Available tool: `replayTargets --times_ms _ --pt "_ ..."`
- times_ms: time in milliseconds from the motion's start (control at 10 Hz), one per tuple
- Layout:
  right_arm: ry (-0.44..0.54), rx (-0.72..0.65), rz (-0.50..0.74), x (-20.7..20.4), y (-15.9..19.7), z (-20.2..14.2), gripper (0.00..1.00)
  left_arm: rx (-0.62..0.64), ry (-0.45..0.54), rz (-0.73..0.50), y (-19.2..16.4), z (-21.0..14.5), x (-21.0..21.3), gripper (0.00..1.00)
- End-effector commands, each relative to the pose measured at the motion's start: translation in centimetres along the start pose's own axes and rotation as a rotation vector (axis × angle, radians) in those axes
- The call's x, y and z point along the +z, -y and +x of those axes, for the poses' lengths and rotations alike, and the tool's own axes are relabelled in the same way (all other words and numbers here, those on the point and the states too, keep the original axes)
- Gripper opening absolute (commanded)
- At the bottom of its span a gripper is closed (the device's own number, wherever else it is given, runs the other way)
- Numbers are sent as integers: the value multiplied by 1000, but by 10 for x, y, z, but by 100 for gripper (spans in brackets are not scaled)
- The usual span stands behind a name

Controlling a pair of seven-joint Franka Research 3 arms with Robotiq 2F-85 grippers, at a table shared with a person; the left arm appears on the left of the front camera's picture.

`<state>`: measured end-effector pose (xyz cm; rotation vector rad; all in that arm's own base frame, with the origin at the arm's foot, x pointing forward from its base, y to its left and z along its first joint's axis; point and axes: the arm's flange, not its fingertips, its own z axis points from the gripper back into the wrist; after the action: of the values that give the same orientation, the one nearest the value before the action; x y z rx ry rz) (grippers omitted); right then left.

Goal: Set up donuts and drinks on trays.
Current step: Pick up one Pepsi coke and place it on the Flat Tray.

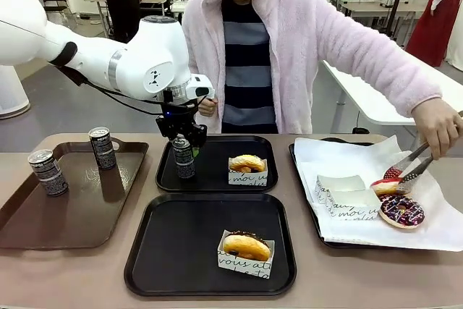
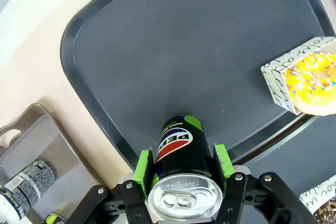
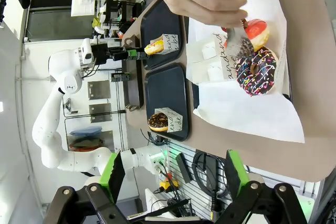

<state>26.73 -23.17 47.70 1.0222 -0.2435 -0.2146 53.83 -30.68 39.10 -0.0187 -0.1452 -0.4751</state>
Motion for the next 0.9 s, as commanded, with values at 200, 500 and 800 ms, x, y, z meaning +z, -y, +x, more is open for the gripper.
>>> replayTargets --times_ms 200,500,800 --pt "5 13 21 -1 1 0 100 15 9 28 2 11 -1 58" --pt "5 13 21 -1 1 0 100 14 15 29 0 8 7 100" --pt "5 13 21 -1 1 0 100 -7 14 38 -2 4 17 99"
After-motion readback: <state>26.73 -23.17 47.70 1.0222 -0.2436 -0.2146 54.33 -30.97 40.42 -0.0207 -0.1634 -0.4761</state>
